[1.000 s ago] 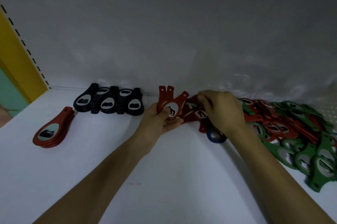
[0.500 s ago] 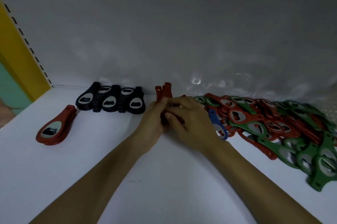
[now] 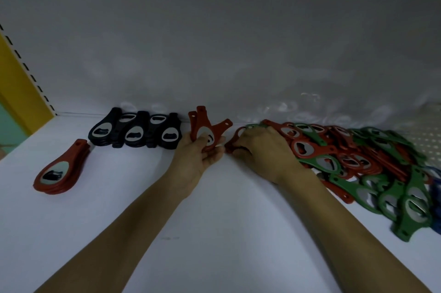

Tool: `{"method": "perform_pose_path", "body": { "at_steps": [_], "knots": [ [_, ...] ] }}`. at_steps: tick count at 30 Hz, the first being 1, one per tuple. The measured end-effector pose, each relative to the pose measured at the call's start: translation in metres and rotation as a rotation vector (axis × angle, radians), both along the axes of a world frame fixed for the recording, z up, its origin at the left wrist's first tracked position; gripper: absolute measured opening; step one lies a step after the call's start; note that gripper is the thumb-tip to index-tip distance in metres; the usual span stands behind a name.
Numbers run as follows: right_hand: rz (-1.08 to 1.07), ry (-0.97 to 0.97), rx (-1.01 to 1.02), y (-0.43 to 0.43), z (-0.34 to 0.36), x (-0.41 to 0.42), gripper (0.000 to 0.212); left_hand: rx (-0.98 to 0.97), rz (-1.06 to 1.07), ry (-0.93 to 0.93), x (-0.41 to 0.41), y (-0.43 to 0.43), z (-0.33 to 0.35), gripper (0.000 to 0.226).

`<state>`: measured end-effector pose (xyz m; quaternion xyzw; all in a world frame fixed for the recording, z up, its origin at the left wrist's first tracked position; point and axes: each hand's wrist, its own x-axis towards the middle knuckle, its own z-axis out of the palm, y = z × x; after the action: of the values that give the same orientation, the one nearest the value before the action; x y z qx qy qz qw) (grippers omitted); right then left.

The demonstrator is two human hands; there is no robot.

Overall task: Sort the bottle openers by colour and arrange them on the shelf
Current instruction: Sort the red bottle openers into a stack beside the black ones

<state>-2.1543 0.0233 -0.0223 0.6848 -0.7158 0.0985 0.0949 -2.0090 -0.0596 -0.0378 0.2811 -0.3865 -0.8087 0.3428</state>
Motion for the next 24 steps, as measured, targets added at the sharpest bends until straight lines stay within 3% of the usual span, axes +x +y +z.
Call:
{"method": "perform_pose_path", "body": {
  "at_steps": [2, 3, 5, 7, 8, 10, 13, 15, 17, 19, 21, 23, 24],
  "knots": [
    [-0.066, 0.026, -0.183, -0.002, -0.001, 0.002, 0.023, -0.026, -0.010, -0.020, 0.000, 0.000, -0.001, 0.025],
    [-0.096, -0.102, -0.324, -0.002, 0.001, 0.002, 0.021, -0.038, -0.014, -0.027, 0.000, 0.000, -0.001, 0.025],
    [-0.158, -0.579, -0.550, -0.002, 0.005, 0.004, 0.017, -0.070, -0.021, -0.051, -0.001, 0.001, -0.002, 0.025],
    [-0.176, -1.109, -0.513, -0.004, 0.010, 0.010, 0.014, -0.123, -0.023, -0.096, -0.003, 0.002, -0.003, 0.024],
    [-0.163, -1.303, -0.450, -0.005, 0.010, 0.013, 0.012, -0.149, -0.025, -0.118, -0.003, 0.003, -0.004, 0.022],
    [-0.134, -1.491, -0.379, -0.004, 0.010, 0.017, 0.010, -0.164, -0.041, -0.122, -0.003, 0.004, -0.004, 0.016],
    [-0.112, -1.583, -0.397, -0.004, 0.011, 0.016, 0.010, -0.160, -0.102, -0.086, 0.000, 0.004, -0.001, 0.018],
    [-0.088, -1.549, -0.420, -0.003, 0.010, 0.019, 0.007, -0.275, -0.125, -0.134, 0.001, 0.007, -0.001, 0.014],
    [-0.133, -1.387, -0.483, -0.005, 0.007, 0.023, 0.004, -0.395, -0.115, -0.166, 0.001, 0.010, -0.003, 0.015],
    [-0.270, -1.231, -0.574, -0.008, 0.004, 0.027, 0.017, -0.442, -0.079, -0.137, 0.000, 0.012, -0.003, 0.021],
    [-0.351, -1.317, -0.588, -0.009, 0.004, 0.033, 0.030, -0.487, -0.051, -0.085, 0.000, 0.011, -0.004, 0.025],
    [-0.258, -1.509, -0.395, -0.009, 0.003, 0.041, 0.051, -0.598, -0.056, -0.078, -0.002, 0.010, -0.006, 0.031],
    [-0.204, -1.531, -0.285, -0.010, 0.001, 0.044, 0.051, -0.670, -0.065, -0.103, -0.002, 0.010, -0.009, 0.035]
  ]
}}
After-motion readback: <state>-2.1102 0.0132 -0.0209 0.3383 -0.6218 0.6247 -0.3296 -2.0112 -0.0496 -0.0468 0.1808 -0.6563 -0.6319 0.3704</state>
